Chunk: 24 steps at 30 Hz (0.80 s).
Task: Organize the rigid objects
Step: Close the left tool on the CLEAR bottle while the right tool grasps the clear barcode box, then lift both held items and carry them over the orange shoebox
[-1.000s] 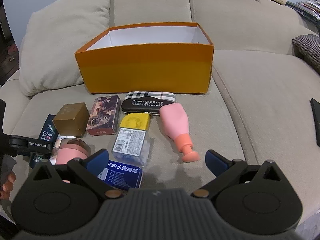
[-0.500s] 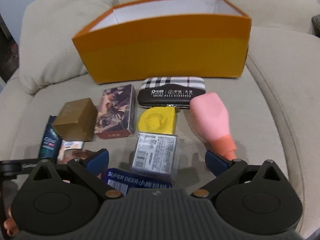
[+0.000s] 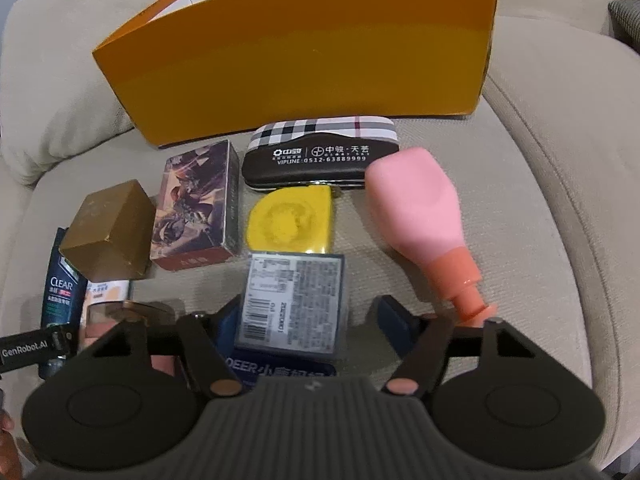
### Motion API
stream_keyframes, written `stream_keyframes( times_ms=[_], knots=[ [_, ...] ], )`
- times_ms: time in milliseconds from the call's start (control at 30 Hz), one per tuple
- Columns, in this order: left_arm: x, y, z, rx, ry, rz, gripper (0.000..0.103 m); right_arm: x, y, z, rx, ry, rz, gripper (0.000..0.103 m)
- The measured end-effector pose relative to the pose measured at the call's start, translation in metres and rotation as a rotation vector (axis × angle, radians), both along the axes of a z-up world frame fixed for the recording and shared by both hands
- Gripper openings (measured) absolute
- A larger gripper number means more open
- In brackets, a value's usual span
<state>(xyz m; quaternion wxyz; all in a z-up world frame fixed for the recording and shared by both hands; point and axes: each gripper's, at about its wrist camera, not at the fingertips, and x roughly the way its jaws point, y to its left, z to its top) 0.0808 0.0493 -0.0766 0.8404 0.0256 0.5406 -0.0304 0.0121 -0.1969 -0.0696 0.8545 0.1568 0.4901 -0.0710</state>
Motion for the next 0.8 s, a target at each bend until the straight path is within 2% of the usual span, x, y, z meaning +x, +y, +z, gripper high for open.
stream_keyframes(
  times_ms=[67, 133, 233, 600, 800],
  knots=[
    [-0.003, -0.006, 0.003, -0.001, -0.011, -0.029, 0.064, 0.000, 0.001, 0.000, 0.006, -0.007, 0.019, 0.058],
    [-0.007, -0.013, 0.005, 0.000, -0.021, -0.060, 0.049, -0.001, 0.003, 0.001, -0.005, -0.010, 0.031, 0.054],
    [-0.011, -0.020, 0.005, 0.030, -0.037, -0.089, 0.048, -0.003, 0.000, 0.001, 0.009, -0.018, 0.028, 0.053],
    [-0.005, -0.004, 0.006, -0.038, -0.018, -0.071, 0.047, -0.007, -0.010, 0.003, 0.051, -0.030, 0.005, 0.050],
    [0.002, -0.011, 0.002, -0.022, -0.015, -0.067, 0.047, -0.007, -0.012, 0.002, 0.059, -0.031, 0.013, 0.050]
  ],
)
